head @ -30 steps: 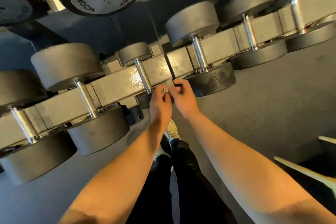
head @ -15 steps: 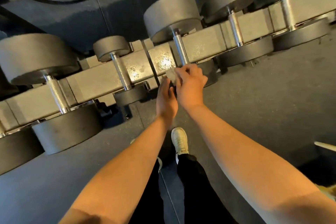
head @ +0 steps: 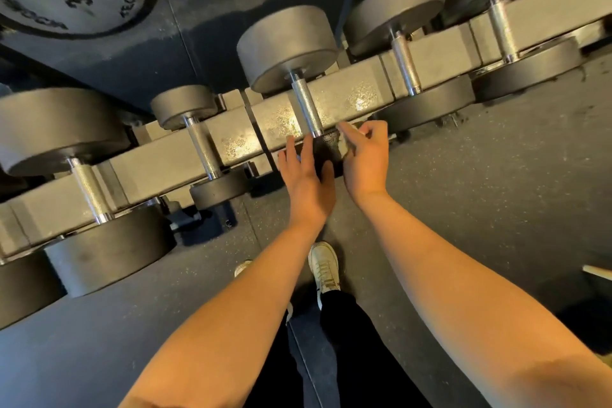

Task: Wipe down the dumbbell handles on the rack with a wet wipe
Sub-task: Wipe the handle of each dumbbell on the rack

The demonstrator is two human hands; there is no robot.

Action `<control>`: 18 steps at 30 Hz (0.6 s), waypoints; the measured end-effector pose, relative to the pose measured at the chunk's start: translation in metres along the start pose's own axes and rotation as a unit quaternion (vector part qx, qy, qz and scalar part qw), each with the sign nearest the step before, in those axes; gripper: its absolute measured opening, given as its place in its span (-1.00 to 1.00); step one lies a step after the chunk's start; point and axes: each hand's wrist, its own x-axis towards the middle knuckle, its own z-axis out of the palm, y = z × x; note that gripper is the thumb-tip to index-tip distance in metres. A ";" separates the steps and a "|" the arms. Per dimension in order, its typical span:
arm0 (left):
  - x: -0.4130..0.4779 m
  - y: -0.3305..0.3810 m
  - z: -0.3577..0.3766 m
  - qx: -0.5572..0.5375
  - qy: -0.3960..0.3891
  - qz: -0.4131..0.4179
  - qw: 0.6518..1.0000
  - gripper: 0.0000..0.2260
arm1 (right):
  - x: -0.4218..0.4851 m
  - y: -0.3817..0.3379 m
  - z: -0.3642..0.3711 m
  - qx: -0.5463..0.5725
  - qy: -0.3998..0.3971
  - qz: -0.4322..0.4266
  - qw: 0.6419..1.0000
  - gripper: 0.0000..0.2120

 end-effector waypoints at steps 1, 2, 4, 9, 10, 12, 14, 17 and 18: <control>-0.003 0.003 0.002 0.006 -0.006 -0.009 1.000 -0.41 | 0.006 0.010 -0.003 0.043 0.016 0.058 0.997 -0.72; -0.005 0.001 0.006 0.021 -0.007 -0.003 1.000 -0.38 | 0.013 0.020 -0.007 0.050 0.050 0.099 0.993 -0.78; -0.008 -0.002 0.006 0.027 -0.016 0.013 0.999 -0.36 | 0.018 0.027 -0.011 0.036 0.052 0.162 0.985 -0.71; -0.007 0.006 0.001 0.029 -0.030 -0.012 0.999 -0.41 | 0.002 0.016 -0.013 0.043 0.030 0.092 0.994 -0.72; -0.006 0.009 0.001 0.030 -0.029 -0.017 0.999 -0.43 | -0.005 0.008 -0.014 0.037 0.059 0.073 0.995 -0.86; -0.006 0.011 0.001 0.034 -0.025 -0.019 0.999 -0.46 | -0.016 0.001 -0.009 0.067 0.067 0.000 0.995 -0.82; -0.006 0.007 -0.003 0.038 -0.023 -0.007 0.999 -0.48 | -0.024 0.001 -0.004 0.036 0.001 -0.048 0.998 -0.67; -0.006 0.003 -0.003 0.046 -0.027 -0.002 0.999 -0.48 | -0.022 0.001 -0.009 0.049 -0.014 -0.042 0.998 -0.63; -0.006 0.003 -0.002 0.048 -0.027 -0.005 0.998 -0.47 | -0.020 0.004 -0.010 0.048 -0.003 -0.031 0.998 -0.60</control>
